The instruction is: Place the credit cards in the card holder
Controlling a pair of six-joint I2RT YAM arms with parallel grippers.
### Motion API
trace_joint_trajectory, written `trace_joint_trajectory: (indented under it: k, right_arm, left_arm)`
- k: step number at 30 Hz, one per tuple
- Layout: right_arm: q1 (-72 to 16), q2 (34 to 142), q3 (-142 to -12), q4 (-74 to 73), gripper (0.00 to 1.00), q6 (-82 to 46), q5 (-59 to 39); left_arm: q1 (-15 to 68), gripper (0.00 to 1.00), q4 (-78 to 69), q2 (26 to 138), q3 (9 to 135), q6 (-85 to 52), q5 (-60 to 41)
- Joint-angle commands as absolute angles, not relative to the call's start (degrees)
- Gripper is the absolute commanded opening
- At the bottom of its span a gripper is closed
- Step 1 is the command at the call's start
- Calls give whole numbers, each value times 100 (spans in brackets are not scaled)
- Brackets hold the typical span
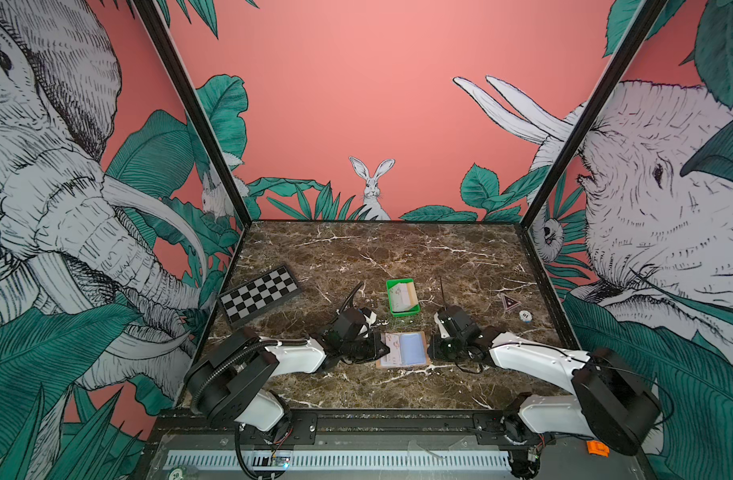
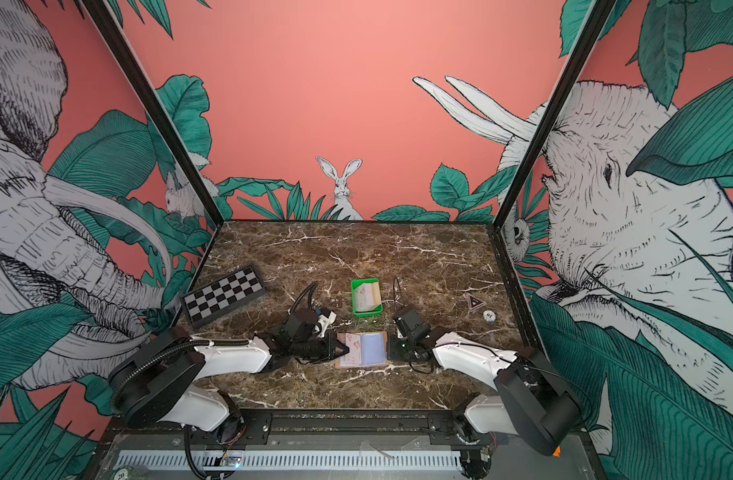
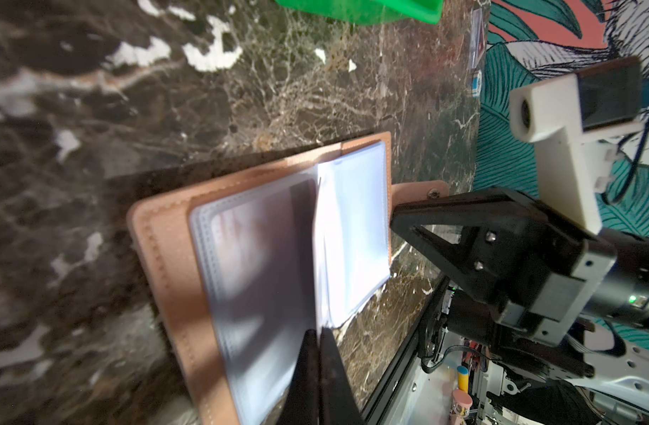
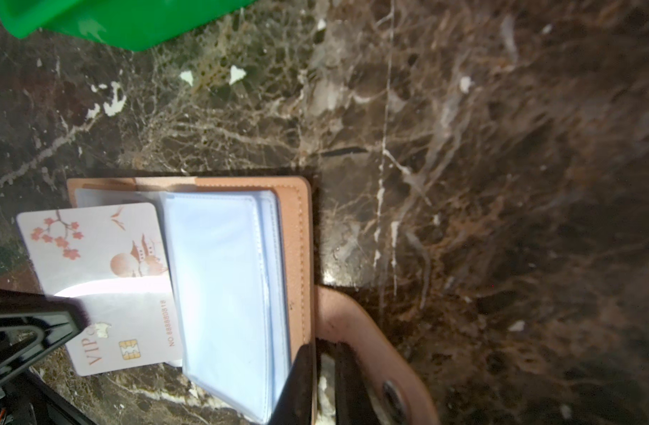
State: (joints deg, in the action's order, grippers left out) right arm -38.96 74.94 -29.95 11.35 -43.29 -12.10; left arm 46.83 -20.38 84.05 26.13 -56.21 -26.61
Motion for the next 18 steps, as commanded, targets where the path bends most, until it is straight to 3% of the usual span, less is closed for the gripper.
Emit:
trace_joint_trajectory:
  k: [1,6,18]
  right_arm:
    - [-3920,7415,-3007,917,14,-4369,-1269]
    - [-3918,7253,-2937,686,14,-4454,-1459]
    - [-3925,7406,-2874,707,15,-4500,-1499]
  left_arm:
    - [4672,0,-2614,8461,2515,-5881,-2759]
    - [4674,0,-3523,8657,2359,-6205,-2949]
    - [4674,0,-3585,8601,2095,-6346,-2684]
